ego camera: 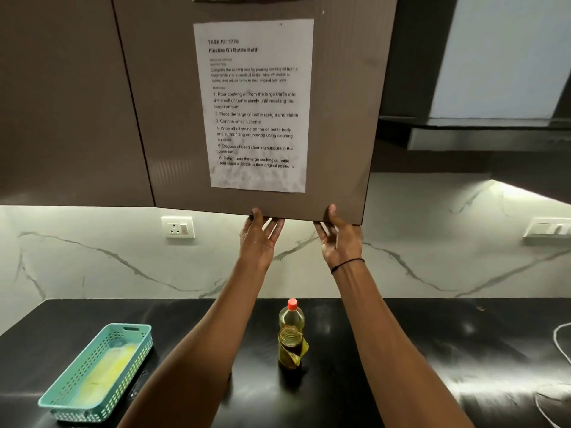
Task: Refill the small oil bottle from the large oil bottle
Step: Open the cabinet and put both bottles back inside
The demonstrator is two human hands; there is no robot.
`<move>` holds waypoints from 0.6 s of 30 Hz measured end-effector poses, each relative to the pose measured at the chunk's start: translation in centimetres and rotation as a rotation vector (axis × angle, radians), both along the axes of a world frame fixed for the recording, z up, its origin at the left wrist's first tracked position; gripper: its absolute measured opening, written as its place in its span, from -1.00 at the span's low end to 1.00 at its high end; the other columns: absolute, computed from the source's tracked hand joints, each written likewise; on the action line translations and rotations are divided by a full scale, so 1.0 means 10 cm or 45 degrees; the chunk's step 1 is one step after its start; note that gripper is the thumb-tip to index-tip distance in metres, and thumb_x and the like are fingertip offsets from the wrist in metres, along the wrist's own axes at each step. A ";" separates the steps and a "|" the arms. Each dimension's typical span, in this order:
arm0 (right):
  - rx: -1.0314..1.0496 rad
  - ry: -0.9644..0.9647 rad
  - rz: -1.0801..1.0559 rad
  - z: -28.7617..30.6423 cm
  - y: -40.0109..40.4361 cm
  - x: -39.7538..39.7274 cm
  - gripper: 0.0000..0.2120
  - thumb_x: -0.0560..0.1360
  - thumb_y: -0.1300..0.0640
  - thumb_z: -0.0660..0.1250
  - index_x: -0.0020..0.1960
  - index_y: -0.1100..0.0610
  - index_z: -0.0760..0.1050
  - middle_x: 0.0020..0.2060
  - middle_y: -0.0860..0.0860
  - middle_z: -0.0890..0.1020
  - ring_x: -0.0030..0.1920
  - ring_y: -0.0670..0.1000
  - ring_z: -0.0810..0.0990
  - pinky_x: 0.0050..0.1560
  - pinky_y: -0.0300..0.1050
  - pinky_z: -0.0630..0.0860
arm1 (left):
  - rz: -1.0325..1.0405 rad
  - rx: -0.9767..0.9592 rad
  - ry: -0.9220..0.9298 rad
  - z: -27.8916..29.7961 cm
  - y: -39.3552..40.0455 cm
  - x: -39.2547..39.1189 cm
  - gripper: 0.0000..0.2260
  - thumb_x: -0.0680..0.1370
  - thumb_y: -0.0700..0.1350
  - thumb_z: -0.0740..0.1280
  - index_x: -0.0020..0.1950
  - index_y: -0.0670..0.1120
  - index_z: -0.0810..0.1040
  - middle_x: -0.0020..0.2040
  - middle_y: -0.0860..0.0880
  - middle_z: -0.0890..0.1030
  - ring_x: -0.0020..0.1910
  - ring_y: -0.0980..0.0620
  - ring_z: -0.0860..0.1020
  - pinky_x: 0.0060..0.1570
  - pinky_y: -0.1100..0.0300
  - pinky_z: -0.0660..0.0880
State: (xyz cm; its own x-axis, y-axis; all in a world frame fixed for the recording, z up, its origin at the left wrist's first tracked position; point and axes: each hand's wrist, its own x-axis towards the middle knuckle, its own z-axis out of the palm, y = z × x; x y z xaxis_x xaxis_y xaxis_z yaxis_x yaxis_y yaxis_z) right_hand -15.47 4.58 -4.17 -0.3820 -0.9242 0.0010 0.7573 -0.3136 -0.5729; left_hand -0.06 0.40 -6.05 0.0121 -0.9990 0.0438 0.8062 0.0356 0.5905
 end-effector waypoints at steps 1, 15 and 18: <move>0.006 0.009 -0.015 0.00 0.15 0.01 -0.50 0.49 0.34 0.49 0.39 0.18 0.49 0.28 0.21 0.63 0.23 0.25 0.64 0.21 0.20 0.62 | -0.011 0.000 -0.017 0.01 0.09 0.03 -0.78 0.71 -0.04 0.35 0.31 -0.11 0.57 0.27 -0.16 0.69 0.32 -0.22 0.65 0.08 0.01 0.73; -0.367 1.161 -0.530 -0.09 2.28 1.55 -0.61 0.38 0.16 0.62 0.02 -0.14 0.50 -0.03 -0.21 0.60 0.09 -0.11 0.61 -0.08 -0.17 0.68 | -0.128 0.004 -0.042 0.03 1.68 1.08 -0.58 0.72 0.07 0.29 0.44 -0.20 0.52 0.36 -0.24 0.64 0.39 -0.19 0.59 0.41 -0.08 0.54; -0.410 1.453 -0.571 -0.03 2.43 1.94 -0.60 0.39 0.12 0.58 0.05 -0.04 0.41 -0.04 -0.23 0.53 0.09 -0.14 0.58 -0.09 -0.12 0.69 | -0.173 -0.043 -0.113 0.06 1.88 1.39 -0.51 0.74 0.11 0.23 0.52 -0.22 0.46 0.44 -0.27 0.58 0.46 -0.21 0.54 0.53 -0.15 0.44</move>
State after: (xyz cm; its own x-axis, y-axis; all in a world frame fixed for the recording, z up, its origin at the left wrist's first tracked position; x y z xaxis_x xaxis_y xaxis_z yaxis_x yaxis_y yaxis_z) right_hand 3.95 28.86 -4.45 -0.2942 -0.6108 0.7351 -0.3238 -0.6600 -0.6779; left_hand 13.87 19.21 -5.47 -0.1280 -0.9892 0.0719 0.7495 -0.0491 0.6602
